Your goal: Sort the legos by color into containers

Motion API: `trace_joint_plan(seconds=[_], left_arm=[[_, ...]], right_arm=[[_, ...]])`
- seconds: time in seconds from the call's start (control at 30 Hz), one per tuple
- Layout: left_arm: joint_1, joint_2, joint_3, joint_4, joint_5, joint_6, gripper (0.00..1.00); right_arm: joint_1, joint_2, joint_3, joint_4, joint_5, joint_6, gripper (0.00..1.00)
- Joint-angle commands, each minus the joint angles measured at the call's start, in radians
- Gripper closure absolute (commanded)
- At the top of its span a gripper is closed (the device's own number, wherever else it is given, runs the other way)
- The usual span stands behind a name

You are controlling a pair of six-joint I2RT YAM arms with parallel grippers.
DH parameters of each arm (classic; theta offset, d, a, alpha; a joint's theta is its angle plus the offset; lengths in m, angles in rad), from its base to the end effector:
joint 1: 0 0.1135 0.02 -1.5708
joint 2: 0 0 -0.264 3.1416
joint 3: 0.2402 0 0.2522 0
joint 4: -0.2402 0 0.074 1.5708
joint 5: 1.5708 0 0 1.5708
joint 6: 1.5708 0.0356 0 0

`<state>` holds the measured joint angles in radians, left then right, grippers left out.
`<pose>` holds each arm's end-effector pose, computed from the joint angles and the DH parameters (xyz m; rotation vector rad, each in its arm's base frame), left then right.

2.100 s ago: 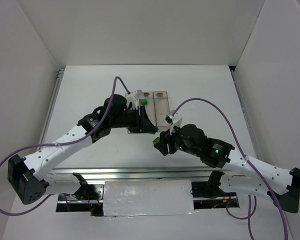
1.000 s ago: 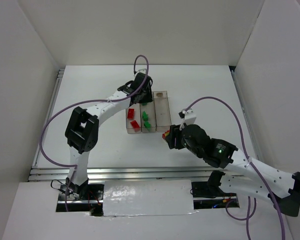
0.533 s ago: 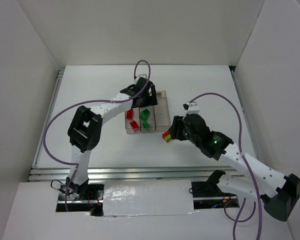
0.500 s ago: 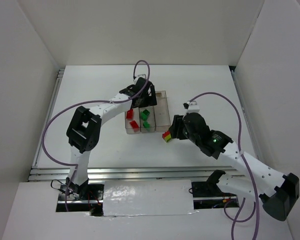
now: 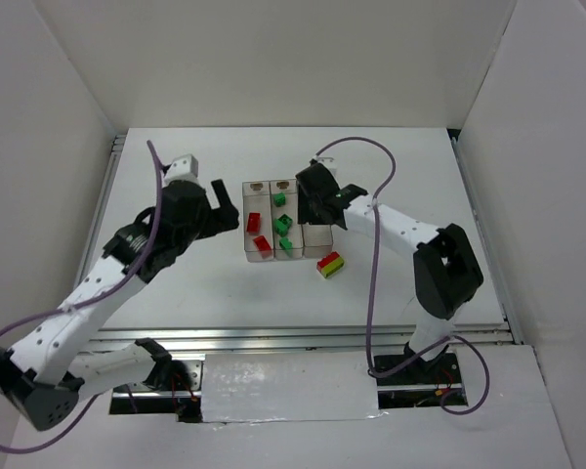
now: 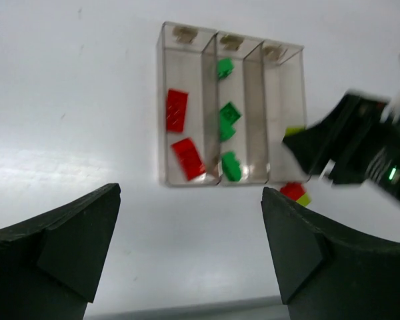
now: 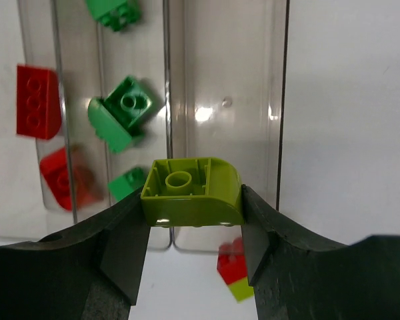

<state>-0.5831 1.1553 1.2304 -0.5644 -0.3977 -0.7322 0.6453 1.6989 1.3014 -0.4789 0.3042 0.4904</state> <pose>0.2142 -0.1248 0.3830 -0.3961 2.0060 -0.4213 0.3035 0.2152 0.2529 -0.0529 2.3990 0.1567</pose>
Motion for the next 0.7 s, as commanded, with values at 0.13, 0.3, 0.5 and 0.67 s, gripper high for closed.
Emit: trace_joint_plan(seconds=[0.13,0.3,0.5,0.67], left_arm=[[0.005,-0.305,-0.154,-0.247,0.045,0.128,0.0],[0.003,-0.42,-0.216,-0.233,0.002,0.165,0.01],[0.005,-0.411,-0.233,-0.207,0.02,0.172,0.01],[0.009,-0.417,-0.247,-0.192,0.036,0.175,0.01]], right_arm=[[-0.058,0.148,0.206,-0.059,0.016,-0.032,0.43],[-0.062,0.176,0.263,-0.098,0.041,-0.032,0.18],[-0.062,0.108,0.234,-0.148,0.067,0.014,0.0],[-0.033,-0.182,-0.135,-0.054,0.084,0.226,0.0]])
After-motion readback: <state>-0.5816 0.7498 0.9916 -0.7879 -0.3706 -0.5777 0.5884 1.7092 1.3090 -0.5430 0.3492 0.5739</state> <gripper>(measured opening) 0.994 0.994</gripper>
